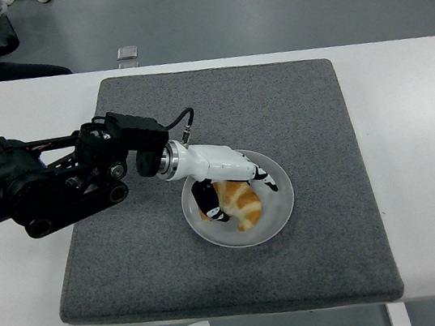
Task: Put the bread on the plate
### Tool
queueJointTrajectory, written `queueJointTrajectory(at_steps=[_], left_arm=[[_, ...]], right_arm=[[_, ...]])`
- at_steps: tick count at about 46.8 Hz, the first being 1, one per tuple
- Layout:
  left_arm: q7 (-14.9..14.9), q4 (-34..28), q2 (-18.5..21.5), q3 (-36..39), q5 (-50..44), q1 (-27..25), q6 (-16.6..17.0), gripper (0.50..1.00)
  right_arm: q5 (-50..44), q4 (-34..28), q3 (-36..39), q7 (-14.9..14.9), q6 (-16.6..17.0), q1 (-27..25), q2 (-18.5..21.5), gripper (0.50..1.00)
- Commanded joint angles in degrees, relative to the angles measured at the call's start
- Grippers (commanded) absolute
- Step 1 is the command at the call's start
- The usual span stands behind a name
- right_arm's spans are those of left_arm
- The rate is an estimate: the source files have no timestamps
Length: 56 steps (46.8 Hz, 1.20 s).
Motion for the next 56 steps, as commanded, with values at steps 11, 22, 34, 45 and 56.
queueJointTrajectory(at_steps=[11,22,34,45,56], left_arm=[[0.0,-0.1,0.1,-0.8,-4.5,-1.3,0.0,1.0],[0.0,-0.7,0.5,-3.3,-9.9,-3.1,-0.5,1.0],[0.3,-0.7,0.5,-7.2,-18.2,-4.3,-1.9,1.0],[0.6,2.0,0.5,-11.9,-25.0,-4.3,-1.6,1.0],[0.7,9.6,-0.1,-16.4,-35.7,-4.3,-1.2,1.0]], right_arm=[[0.0,0.0,0.0,0.0,0.0,0.0,0.0,0.93],[0.0,0.0,0.0,0.0,0.0,0.0,0.0,0.93],[0.0,0.0,0.0,0.0,0.0,0.0,0.0,0.93],[-0.1,0.0,0.0,0.0,0.0,0.0,0.0,0.93],[0.0,0.0,0.0,0.0,0.0,0.0,0.0,0.93]])
